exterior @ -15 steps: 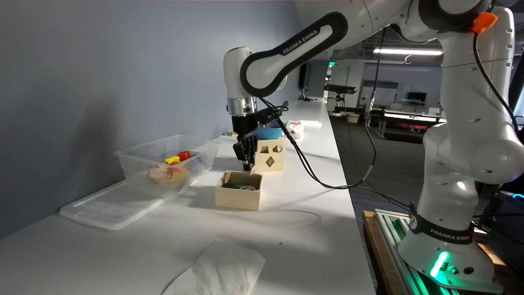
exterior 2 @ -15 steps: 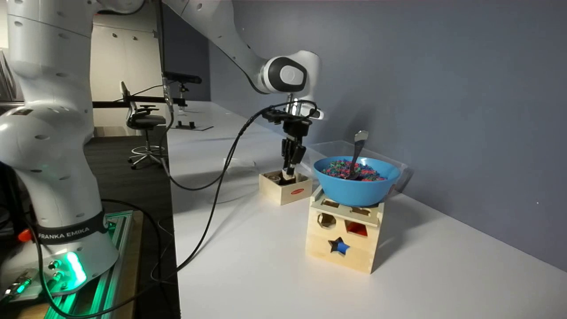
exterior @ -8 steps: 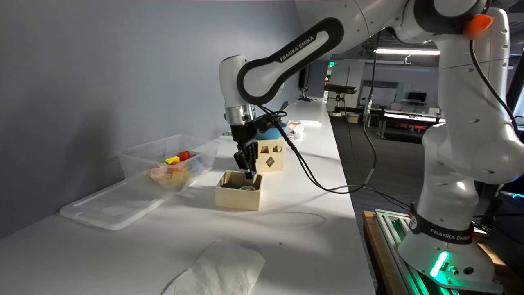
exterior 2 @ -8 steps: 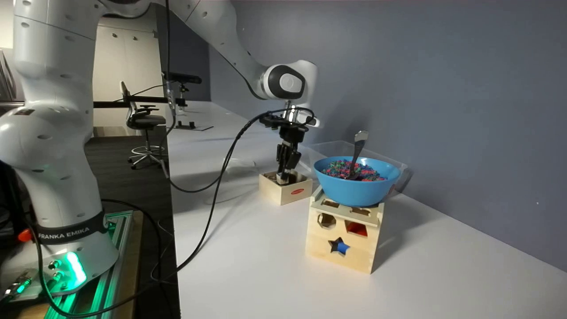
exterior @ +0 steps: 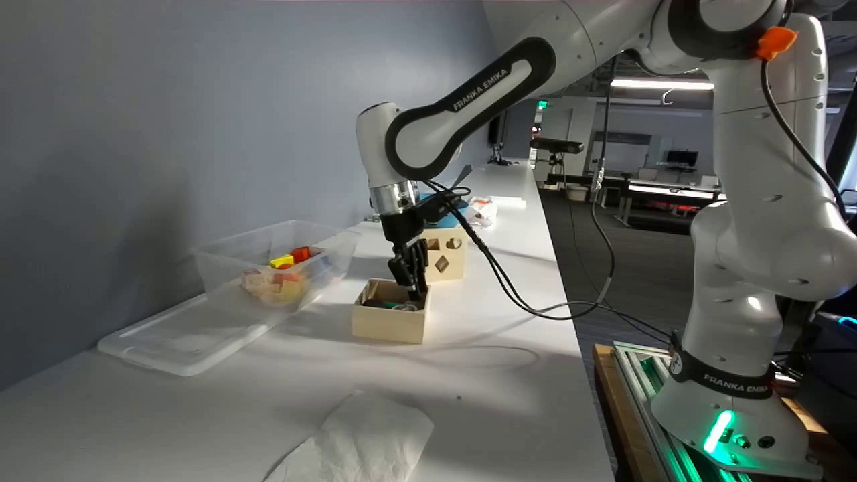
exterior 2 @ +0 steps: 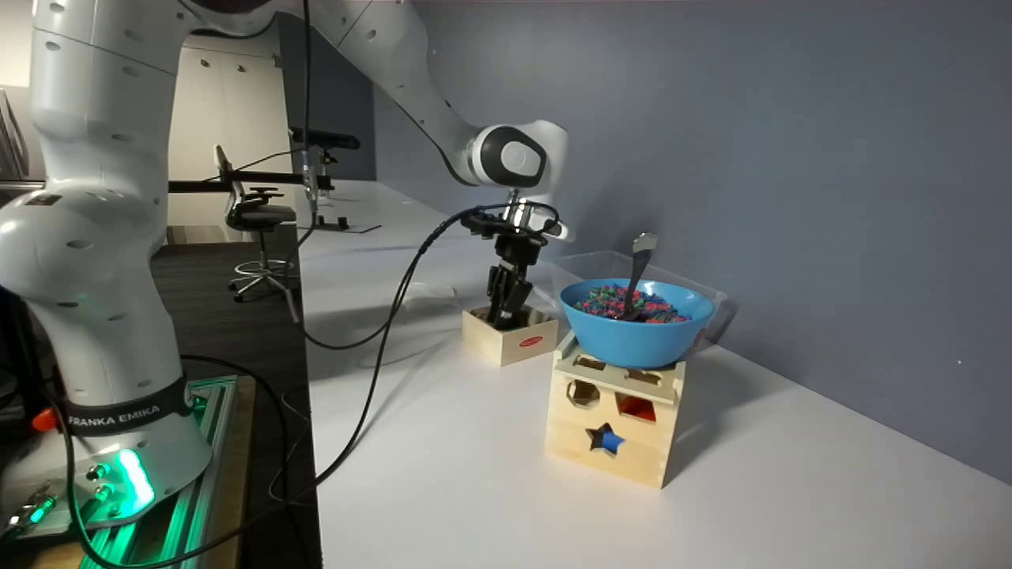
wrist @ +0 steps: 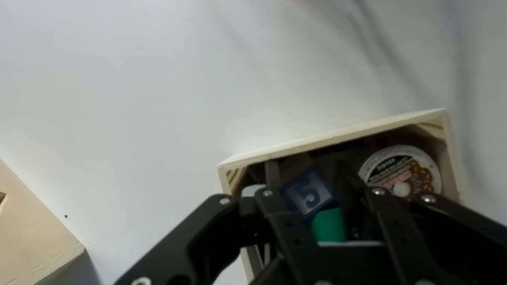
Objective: Pick up the white and orange object and put them in the box
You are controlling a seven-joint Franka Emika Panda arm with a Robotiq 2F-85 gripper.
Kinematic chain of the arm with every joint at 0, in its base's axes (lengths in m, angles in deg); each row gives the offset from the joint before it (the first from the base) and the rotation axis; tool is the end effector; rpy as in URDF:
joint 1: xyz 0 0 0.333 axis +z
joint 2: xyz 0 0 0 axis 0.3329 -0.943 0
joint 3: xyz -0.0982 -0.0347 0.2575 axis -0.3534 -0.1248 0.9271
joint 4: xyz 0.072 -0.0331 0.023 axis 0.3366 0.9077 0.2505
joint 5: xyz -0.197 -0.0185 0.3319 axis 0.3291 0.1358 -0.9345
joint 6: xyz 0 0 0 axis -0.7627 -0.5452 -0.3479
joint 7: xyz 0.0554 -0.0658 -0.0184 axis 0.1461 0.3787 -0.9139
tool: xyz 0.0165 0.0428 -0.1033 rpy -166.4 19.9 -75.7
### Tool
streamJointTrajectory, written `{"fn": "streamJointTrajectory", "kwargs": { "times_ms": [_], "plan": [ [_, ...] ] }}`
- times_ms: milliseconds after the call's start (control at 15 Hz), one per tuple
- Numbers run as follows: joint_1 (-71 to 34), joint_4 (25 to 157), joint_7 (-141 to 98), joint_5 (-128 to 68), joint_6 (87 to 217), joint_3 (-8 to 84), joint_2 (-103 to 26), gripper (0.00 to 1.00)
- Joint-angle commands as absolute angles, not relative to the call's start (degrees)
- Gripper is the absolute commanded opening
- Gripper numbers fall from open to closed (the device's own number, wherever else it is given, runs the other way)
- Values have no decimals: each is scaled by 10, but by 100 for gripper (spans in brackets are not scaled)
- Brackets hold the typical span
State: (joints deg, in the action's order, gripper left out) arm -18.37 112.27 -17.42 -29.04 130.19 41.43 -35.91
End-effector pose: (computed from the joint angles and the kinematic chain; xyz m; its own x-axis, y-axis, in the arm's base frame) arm 0.5514 0.0006 0.2850 0.9617 -0.1130 -0.2499 -0.0918 -0.9912 0.0948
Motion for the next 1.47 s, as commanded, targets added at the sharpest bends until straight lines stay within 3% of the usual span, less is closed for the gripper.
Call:
{"fn": "streamJointTrajectory", "kwargs": {
  "times_ms": [0,200,333,667,933,1133,1200,1400],
  "plan": [
    [-185,1124,-173,-294,1281,412,-350,70],
    [-191,1143,-160,-312,1302,408,-319,92],
    [-194,1158,-149,-314,1325,404,-291,100],
    [-201,1191,-97,-295,1417,393,-218,100],
    [-220,1138,-38,-220,1463,377,-231,100],
    [-235,1063,-23,-198,1428,363,-276,100],
    [-229,1117,-39,-215,1451,369,-238,100],
    [-236,1082,-39,-214,1444,359,-264,100]
  ]
}}
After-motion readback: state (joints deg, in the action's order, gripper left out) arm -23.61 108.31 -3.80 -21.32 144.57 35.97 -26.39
